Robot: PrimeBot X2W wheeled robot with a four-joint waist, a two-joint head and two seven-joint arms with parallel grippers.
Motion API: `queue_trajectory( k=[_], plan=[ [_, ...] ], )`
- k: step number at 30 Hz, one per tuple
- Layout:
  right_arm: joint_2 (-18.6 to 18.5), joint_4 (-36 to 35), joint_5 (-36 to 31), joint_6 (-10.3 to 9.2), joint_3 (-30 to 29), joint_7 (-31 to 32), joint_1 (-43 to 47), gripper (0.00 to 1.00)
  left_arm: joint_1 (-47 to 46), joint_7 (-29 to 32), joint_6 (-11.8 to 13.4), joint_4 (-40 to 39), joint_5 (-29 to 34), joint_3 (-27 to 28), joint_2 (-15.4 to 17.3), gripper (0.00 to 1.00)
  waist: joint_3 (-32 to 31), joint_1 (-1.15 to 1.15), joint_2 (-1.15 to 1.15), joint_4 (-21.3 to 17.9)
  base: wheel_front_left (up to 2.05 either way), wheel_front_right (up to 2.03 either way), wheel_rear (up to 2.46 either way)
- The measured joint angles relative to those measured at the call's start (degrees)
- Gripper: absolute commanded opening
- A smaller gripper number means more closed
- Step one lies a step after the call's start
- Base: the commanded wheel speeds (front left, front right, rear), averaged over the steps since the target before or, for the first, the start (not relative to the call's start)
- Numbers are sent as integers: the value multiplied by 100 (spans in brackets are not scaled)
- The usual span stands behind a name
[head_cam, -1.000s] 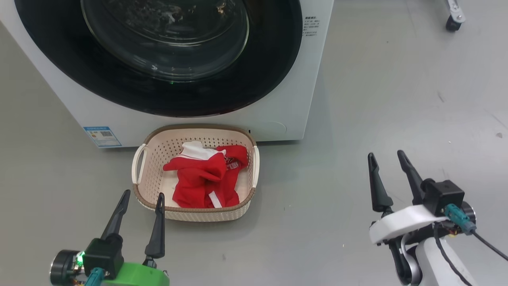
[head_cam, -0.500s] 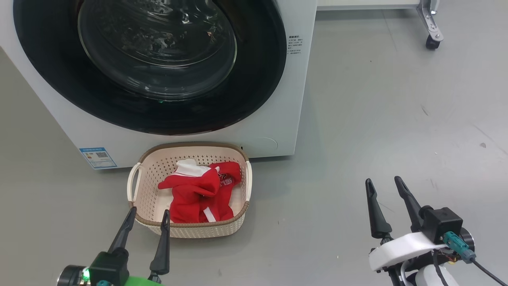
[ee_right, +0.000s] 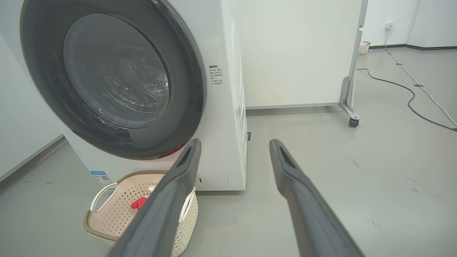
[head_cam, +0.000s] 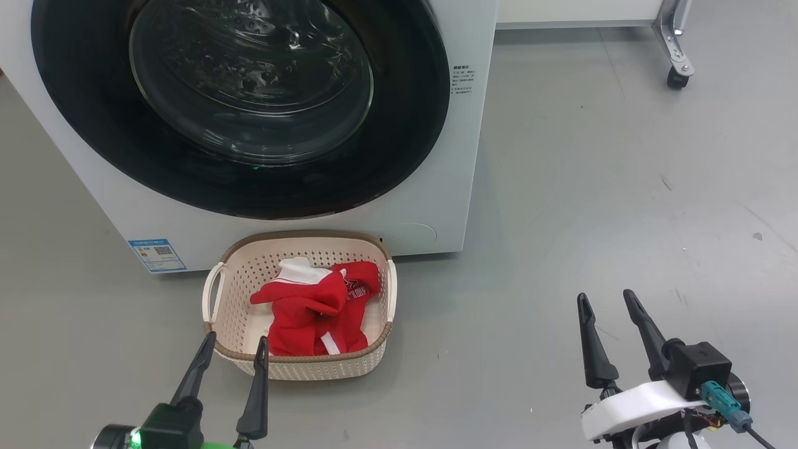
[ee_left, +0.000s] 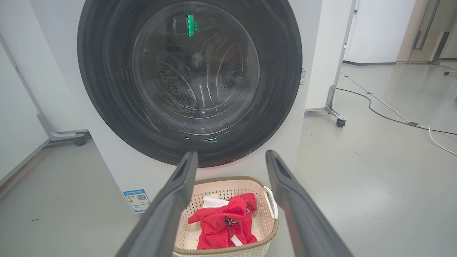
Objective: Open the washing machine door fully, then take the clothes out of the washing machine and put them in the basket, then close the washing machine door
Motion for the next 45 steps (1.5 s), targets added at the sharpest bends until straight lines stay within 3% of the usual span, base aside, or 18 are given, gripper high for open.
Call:
queue_trajectory(
  k=[35, 36, 45],
  plan=[
    [23, -320, -9, -91, -38, 0, 239, 100, 47, 134, 4, -222, -1, -57, 3, 100, 31, 0, 0, 25, 0, 0, 0],
    [25, -326, -9, -91, -38, 0, 248, 0, 53, 179, 5, -220, -18, -58, 3, 0, 32, 0, 0, 26, 0, 0, 0],
    [67, -86, 98, -83, -19, 7, 369, 0, 122, 193, -9, 25, -134, -134, -53, 0, 29, 0, 0, 29, 0, 0, 0]
  ],
)
